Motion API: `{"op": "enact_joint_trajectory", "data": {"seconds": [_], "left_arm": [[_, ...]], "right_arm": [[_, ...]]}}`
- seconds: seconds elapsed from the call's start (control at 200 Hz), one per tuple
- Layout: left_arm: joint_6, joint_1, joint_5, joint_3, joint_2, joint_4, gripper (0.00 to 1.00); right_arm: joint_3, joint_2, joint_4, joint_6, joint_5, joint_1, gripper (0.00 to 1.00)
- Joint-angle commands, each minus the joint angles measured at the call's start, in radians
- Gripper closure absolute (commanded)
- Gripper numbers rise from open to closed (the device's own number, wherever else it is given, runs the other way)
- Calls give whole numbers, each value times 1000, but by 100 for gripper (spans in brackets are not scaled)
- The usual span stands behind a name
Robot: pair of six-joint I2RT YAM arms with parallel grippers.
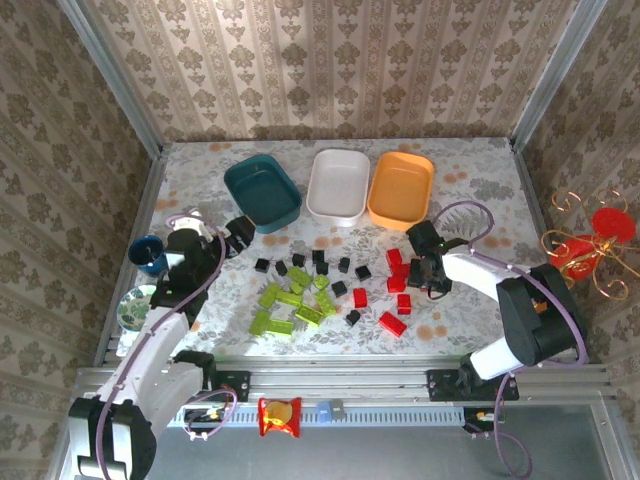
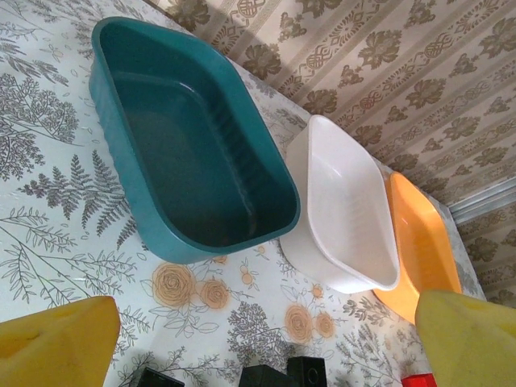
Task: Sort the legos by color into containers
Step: Pick up the lego from the middle-right of the table.
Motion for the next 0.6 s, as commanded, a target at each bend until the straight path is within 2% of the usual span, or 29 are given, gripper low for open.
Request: {"op": "enact_joint_trajectory", "data": {"seconds": [0.0,0.335,0.49,0.595], "left_arm": [[29,-9,23,37,4,0,5],[27,-13,28,42,8,2,4],[26,-15,45,42,19,13,3],[23,-21,46,42,37,22,3]], "right_arm": [[14,1,-38,-16,-13,-1,60],[47,-108,-88,-51,23,9,82],[137,-228,-149,-75,51,36,84],[248,-237,-151,-109,90,71,84]]}}
